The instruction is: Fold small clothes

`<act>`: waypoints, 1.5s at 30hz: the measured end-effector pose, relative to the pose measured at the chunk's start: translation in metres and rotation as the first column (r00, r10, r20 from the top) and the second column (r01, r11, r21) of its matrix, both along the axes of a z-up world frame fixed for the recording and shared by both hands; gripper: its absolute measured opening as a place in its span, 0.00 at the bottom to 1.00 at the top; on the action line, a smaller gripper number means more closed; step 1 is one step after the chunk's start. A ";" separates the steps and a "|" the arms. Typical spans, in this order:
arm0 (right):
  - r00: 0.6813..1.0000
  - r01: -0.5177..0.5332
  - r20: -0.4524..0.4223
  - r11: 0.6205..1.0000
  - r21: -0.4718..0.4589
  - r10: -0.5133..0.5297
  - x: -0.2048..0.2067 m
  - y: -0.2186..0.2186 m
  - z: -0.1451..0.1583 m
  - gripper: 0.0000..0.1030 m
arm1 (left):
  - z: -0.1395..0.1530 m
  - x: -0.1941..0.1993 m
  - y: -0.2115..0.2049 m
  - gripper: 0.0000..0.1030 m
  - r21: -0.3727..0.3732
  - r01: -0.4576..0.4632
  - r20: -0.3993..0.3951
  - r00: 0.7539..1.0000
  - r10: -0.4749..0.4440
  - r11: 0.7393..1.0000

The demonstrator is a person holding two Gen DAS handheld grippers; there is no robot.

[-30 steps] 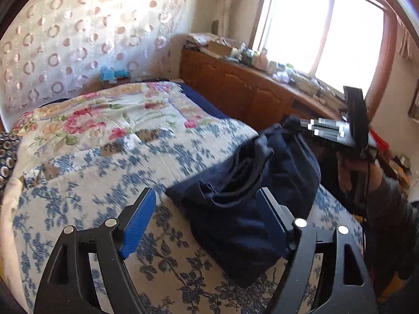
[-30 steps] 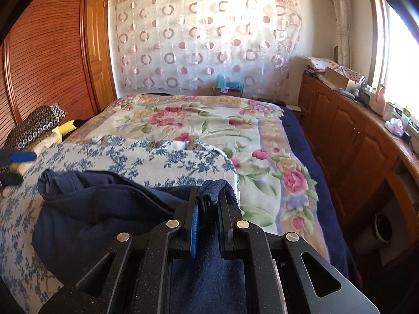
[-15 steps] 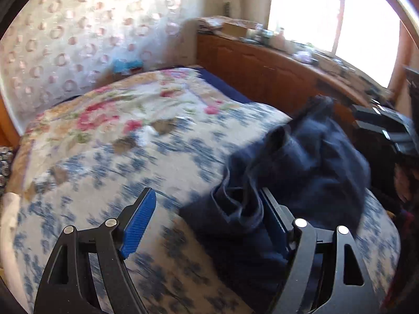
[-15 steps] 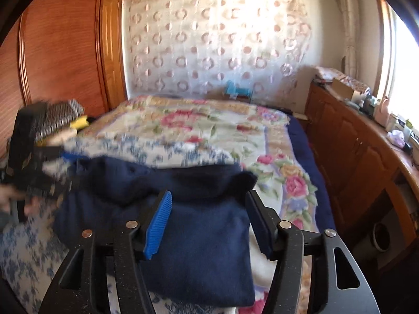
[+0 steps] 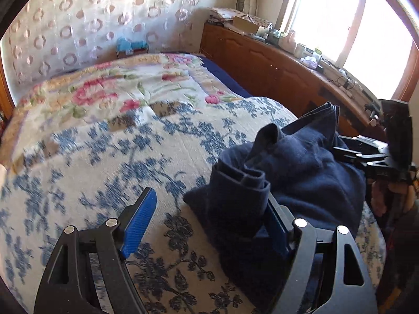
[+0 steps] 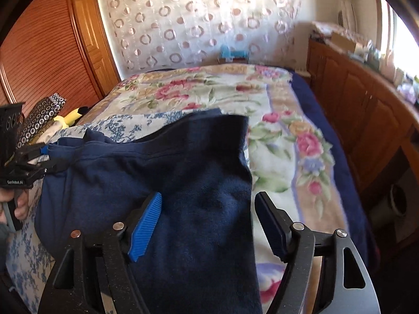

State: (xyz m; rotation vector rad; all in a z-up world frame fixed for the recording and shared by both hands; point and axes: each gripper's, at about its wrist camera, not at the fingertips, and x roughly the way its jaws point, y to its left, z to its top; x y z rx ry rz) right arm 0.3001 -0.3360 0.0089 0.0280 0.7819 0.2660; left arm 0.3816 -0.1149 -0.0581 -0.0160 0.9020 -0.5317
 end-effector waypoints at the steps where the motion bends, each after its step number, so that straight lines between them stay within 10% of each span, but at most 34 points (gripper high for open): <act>1: 1.000 -0.006 -0.009 1.000 0.011 0.006 0.001 0.001 0.000 0.73 | -0.002 0.000 -0.001 0.73 -0.011 0.004 -0.013 1.000 -0.004 1.000; 5: 0.999 -0.030 -0.017 0.999 0.014 0.031 0.004 0.002 0.003 0.73 | -0.008 -0.004 -0.007 0.52 -0.039 0.033 -0.039 0.999 -0.035 0.999; 12: 0.996 -0.089 -0.026 0.995 0.040 0.090 0.007 0.003 0.004 0.32 | 0.000 -0.007 -0.006 0.19 -0.108 0.059 -0.057 0.996 -0.066 0.992; 30: 0.937 -0.208 0.275 0.976 -0.062 0.217 -0.044 0.091 0.109 0.18 | 0.132 -0.104 0.095 0.16 -0.227 0.012 0.243 0.969 0.045 0.974; 45: 0.766 -0.532 0.345 0.836 -0.135 0.543 0.024 0.301 0.158 0.18 | 0.154 -0.163 0.307 0.16 -0.304 -0.342 0.312 0.847 0.432 0.889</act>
